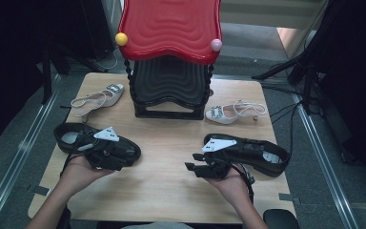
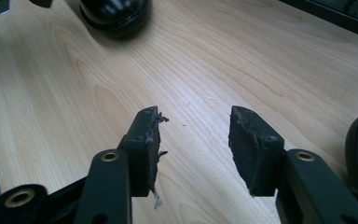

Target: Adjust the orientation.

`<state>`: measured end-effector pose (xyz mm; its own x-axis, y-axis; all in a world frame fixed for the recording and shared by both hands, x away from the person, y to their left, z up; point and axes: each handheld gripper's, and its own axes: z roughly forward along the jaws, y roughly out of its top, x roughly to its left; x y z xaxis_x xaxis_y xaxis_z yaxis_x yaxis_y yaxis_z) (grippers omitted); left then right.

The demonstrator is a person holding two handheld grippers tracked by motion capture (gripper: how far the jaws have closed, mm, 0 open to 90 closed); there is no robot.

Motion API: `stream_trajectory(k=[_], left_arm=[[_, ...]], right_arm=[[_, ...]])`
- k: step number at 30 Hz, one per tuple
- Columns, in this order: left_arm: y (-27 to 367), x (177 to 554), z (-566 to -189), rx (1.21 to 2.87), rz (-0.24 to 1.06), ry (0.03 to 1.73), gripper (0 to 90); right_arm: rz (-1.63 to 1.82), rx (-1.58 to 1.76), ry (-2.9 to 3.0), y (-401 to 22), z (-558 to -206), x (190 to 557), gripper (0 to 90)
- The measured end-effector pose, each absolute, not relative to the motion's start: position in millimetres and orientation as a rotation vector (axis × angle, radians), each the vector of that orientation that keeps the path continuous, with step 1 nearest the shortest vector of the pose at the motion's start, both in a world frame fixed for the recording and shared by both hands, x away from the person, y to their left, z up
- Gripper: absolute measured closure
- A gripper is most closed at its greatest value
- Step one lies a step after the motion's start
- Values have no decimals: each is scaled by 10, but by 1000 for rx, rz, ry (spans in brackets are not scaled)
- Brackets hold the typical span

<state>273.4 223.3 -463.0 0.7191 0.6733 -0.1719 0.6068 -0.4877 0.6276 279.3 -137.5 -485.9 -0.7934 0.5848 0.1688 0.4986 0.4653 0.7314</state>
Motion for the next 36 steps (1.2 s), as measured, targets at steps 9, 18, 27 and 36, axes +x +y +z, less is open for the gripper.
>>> stream_trajectory(k=[9,18,27,36], left_arm=[[2528,2651,-4426,2216,167,1020,410],[2809,2666,-4248,2209,235,1082,415],[3100,2776,-4089,2262,270,1147,415],[3427,2924,-4164,2295,243,1219,401]], right_arm=[[1173,928,2602,-1325,-4880,2799,503],[1147,912,2632,-1267,-4913,2805,504],[1131,912,2639,-1266,-4921,2805,503],[1127,925,2643,-1276,-4924,2813,503]])
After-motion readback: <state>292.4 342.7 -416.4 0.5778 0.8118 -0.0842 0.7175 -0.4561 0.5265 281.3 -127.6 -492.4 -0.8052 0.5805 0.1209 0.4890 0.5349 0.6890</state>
